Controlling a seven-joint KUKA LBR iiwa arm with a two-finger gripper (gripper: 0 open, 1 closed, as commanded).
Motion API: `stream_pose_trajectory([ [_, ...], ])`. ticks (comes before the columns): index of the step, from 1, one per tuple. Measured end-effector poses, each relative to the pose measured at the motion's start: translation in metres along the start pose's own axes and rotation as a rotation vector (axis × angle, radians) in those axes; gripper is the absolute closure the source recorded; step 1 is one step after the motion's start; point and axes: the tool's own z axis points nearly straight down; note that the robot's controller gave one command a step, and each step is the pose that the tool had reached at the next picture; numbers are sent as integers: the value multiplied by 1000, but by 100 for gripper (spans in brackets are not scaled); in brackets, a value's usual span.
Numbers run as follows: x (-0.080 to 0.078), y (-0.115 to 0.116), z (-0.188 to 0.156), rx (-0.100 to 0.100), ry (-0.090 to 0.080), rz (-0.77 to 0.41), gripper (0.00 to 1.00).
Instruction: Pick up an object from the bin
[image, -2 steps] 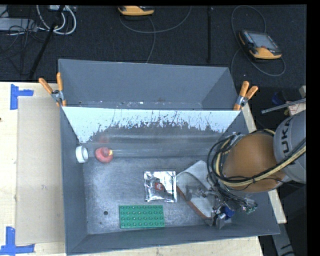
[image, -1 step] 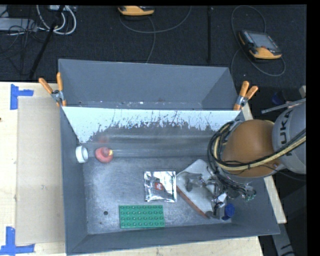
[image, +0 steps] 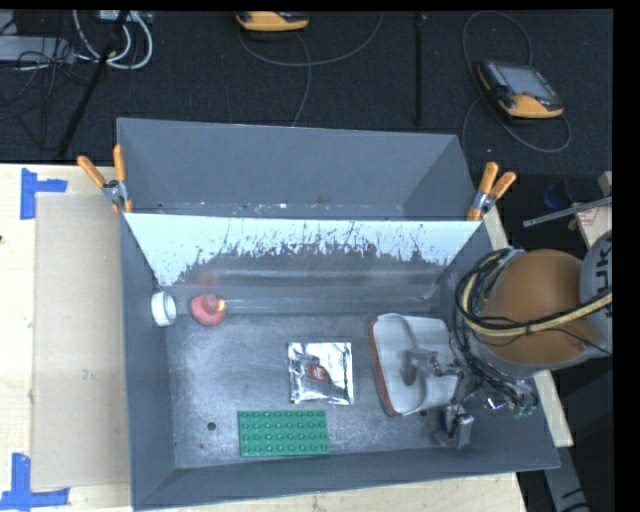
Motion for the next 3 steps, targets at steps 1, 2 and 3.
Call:
stream_pose_trajectory([
  [1,3,-13,-1,-10,-3,-33,0],
  [2,-4,-12,-5,-8,-25,-35,100],
  [3,-15,-16,-97,8,-3,-44,100],
])
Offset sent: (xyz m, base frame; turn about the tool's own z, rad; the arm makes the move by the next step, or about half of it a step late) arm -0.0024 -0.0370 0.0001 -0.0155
